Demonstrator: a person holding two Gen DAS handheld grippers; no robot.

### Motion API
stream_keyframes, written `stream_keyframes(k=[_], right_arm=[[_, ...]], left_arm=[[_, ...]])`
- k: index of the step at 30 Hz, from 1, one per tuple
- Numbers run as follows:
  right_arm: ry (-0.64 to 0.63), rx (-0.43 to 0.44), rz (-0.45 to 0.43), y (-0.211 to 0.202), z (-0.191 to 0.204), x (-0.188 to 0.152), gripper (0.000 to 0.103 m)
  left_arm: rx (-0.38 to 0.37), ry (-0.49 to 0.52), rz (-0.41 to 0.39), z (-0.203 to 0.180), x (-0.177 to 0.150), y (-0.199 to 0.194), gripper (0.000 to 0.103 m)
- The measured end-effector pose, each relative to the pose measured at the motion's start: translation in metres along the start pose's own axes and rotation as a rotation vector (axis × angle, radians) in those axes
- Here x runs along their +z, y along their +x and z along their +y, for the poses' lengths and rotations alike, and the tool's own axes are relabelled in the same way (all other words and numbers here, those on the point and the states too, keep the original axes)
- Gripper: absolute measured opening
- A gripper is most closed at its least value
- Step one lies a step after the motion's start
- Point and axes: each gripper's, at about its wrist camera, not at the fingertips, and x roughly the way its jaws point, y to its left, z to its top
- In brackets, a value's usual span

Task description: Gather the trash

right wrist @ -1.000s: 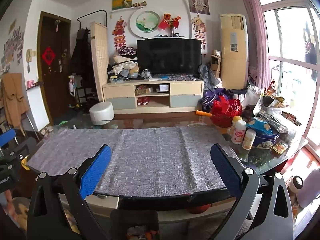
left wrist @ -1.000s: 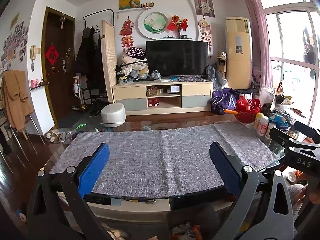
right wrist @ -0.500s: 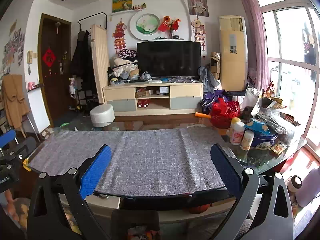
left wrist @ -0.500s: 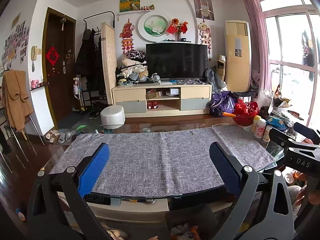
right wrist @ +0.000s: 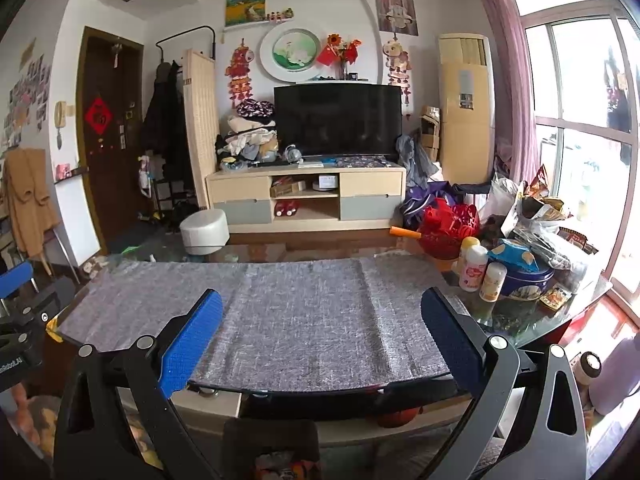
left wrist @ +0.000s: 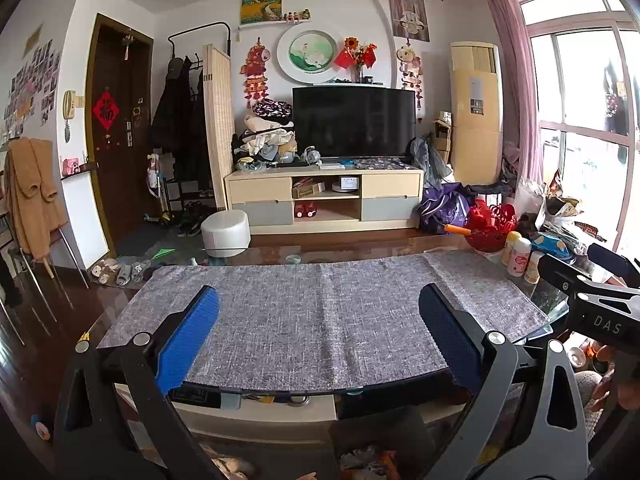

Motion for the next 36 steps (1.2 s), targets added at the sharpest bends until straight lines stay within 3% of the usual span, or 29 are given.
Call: stream_keyframes(k=[36], right_arm=[[0.016,0.005,0.017,0.0038,-0.0029,-0.0019,0.1]], left_arm=[[0.001,0.0,0.007,-0.0051,-0.0045,-0.0005,0.095]])
